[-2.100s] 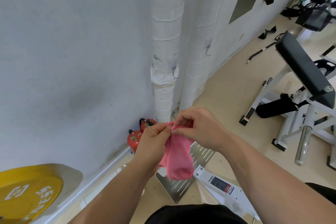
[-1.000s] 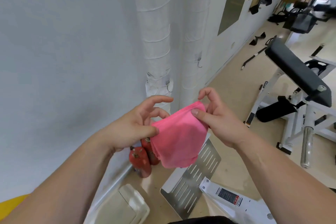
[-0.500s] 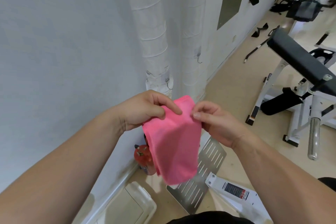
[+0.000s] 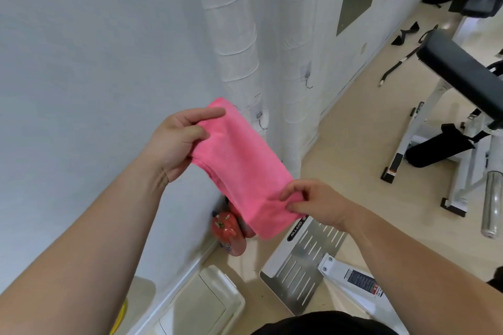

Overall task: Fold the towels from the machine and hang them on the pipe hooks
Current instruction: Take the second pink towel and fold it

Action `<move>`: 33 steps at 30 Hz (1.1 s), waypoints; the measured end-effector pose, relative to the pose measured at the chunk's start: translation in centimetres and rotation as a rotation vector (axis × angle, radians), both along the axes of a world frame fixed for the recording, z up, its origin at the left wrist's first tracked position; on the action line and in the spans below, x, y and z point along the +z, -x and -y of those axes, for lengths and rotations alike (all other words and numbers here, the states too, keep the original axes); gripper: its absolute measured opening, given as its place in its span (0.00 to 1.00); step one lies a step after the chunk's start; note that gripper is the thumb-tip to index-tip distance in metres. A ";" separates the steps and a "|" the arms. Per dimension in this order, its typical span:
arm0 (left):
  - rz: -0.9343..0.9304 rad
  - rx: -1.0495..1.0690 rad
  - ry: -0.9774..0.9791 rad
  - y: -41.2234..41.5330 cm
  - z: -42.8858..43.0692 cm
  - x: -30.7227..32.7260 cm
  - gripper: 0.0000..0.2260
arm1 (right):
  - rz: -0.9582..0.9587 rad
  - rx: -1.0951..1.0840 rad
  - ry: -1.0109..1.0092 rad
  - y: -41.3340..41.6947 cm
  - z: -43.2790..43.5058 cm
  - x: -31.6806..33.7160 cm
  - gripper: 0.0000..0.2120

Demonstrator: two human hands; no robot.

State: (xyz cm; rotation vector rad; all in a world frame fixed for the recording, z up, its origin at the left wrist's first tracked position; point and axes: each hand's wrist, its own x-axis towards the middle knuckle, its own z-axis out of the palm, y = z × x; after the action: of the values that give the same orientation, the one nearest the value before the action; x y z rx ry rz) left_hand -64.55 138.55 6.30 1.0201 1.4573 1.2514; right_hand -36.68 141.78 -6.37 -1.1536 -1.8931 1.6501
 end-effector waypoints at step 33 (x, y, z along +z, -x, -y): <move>-0.659 -0.130 -0.118 -6.0 7.1 -14.4 0.25 | -0.009 -0.411 0.253 -0.6 1.8 1.6 0.08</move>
State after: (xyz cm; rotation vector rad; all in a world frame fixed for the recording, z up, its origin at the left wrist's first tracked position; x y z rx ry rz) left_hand -58.58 131.46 -8.12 1.6851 1.7749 0.9525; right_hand -36.08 139.95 -4.79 -1.5114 -1.3469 1.6771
